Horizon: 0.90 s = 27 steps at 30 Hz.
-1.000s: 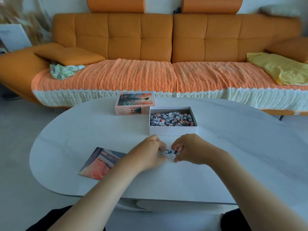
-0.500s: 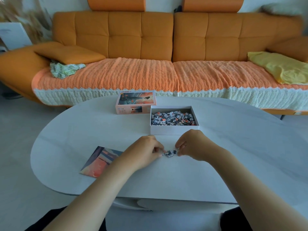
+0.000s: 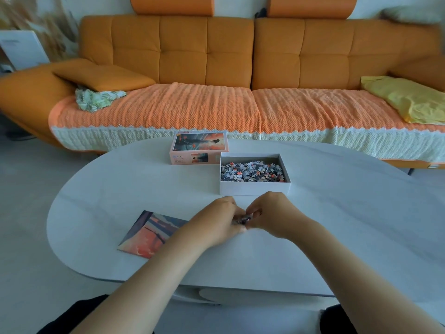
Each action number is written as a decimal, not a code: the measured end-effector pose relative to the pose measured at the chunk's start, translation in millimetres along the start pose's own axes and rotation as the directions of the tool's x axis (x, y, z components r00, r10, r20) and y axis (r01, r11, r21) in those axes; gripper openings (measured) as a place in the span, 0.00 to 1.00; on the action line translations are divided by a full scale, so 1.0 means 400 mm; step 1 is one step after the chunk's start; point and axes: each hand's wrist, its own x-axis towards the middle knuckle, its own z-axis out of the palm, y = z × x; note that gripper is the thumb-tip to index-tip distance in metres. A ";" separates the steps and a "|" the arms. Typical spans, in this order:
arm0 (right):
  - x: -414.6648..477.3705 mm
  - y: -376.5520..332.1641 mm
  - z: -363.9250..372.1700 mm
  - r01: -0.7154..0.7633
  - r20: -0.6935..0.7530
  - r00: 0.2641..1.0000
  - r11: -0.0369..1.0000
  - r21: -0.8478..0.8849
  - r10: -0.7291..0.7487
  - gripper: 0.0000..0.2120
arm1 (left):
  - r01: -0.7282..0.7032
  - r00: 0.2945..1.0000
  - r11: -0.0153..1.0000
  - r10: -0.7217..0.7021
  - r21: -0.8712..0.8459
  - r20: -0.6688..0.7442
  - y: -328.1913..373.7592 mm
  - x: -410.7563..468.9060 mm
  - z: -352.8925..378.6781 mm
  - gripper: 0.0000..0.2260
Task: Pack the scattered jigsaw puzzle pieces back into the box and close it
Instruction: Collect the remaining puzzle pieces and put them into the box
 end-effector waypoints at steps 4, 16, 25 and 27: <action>0.009 -0.012 0.001 -0.034 -0.014 0.999 0.999 0.027 0.035 0.09 | 0.029 0.997 0.999 -0.030 -0.028 -0.066 0.012 0.003 0.000 0.08; 0.023 -0.001 0.005 -0.012 0.022 1.000 0.999 0.041 0.011 0.06 | 0.022 0.994 1.000 -0.021 0.006 -0.107 0.002 0.013 0.008 0.09; 0.046 0.011 -0.032 -0.038 0.069 0.997 0.993 0.111 0.031 0.07 | 0.092 0.994 0.986 -0.098 -0.142 -0.042 -0.016 0.044 -0.006 0.08; 0.061 0.026 -0.054 -0.016 -0.060 0.998 0.986 0.166 0.027 0.05 | 0.077 0.992 0.977 -0.094 -0.198 -0.079 -0.023 0.055 -0.030 0.07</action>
